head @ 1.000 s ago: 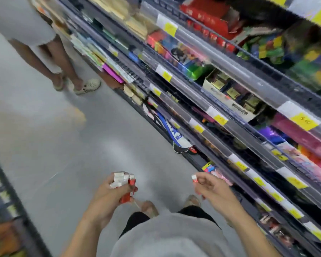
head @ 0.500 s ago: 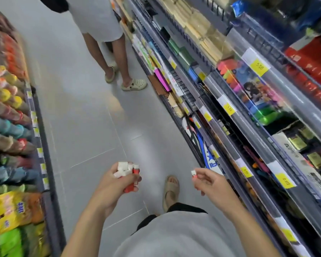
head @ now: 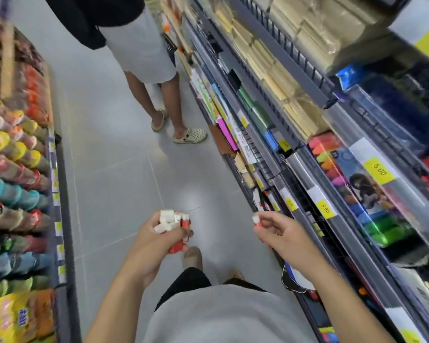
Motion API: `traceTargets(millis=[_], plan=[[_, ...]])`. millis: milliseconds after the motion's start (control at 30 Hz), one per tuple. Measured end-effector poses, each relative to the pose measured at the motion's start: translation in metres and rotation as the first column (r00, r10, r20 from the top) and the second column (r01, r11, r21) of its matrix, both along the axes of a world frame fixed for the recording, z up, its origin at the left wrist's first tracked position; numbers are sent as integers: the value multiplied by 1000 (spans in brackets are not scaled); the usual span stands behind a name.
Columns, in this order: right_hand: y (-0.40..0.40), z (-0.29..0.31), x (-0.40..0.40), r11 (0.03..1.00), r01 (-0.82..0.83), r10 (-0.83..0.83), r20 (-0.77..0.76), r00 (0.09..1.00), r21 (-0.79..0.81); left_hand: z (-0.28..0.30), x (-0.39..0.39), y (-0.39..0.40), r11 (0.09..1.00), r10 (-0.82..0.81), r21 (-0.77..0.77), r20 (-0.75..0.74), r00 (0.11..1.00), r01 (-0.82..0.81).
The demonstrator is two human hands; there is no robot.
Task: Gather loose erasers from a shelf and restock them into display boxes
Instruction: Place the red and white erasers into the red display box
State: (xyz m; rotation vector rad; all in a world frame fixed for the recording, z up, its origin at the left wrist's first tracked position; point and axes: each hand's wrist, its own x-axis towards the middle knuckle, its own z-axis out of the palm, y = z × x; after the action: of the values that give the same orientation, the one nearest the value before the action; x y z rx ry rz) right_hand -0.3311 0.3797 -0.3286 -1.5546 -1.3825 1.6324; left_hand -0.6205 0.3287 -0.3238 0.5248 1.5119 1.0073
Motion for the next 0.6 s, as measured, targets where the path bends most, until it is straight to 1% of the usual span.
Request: traceTargets(millis=[167, 267, 400, 500, 600], plan=[[40, 24, -3, 983, 129, -127, -23, 992, 133, 18, 2, 91, 985, -154, 79, 0, 988, 154], [58, 49, -5, 941, 261, -261, -29, 965, 215, 36, 9, 151, 946, -293, 151, 25, 956, 286], [72, 90, 0, 852, 412, -436, 2, 900, 323, 71, 32, 225, 832, -516, 256, 31, 856, 492], [71, 119, 9, 746, 521, -555, -45, 831, 414, 101, 62, 263, 731, -639, 326, 18, 769, 600], [63, 143, 18, 629, 612, -661, -83, 745, 480, 132, 95, 281, 609, -747, 400, -1, 665, 685]])
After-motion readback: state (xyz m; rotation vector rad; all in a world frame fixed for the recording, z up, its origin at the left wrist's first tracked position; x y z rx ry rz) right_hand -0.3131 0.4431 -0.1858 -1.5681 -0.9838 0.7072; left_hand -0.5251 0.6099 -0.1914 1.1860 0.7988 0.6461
